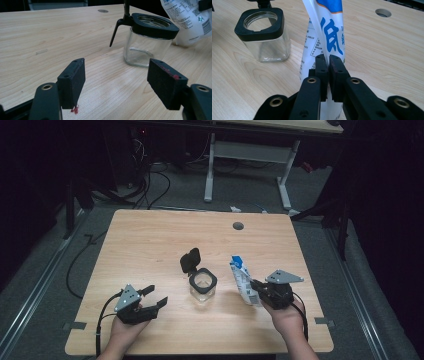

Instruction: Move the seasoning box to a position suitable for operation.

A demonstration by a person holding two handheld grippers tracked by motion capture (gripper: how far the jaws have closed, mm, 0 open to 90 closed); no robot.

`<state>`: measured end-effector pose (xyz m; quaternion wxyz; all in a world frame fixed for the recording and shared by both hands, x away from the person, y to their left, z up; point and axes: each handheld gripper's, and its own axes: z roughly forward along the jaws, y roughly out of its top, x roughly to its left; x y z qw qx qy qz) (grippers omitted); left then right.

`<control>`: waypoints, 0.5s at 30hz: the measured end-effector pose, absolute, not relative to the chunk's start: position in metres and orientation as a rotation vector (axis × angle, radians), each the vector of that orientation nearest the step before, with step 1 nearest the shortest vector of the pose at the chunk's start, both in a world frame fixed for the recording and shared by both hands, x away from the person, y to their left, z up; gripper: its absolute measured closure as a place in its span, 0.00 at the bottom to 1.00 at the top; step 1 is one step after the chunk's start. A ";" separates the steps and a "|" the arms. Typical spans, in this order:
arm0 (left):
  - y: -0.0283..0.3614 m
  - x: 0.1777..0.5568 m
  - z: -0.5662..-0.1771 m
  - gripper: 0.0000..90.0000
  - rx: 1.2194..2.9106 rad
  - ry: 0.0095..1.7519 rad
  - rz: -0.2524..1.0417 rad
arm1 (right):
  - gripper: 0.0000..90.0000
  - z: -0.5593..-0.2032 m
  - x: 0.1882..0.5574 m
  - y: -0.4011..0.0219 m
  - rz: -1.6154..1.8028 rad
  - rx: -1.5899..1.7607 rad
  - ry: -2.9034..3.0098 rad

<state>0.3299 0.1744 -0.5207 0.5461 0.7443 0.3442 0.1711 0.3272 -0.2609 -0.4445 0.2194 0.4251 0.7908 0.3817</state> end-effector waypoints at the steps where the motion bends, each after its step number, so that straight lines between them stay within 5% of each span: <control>1: 0.174 0.330 -0.521 0.35 1.765 0.816 0.405 | 0.96 -0.444 0.327 -0.261 1.052 1.175 2.196; 15: 0.171 0.330 -0.523 0.35 1.777 0.811 0.397 | 0.98 -0.432 0.331 -0.262 0.936 1.201 2.336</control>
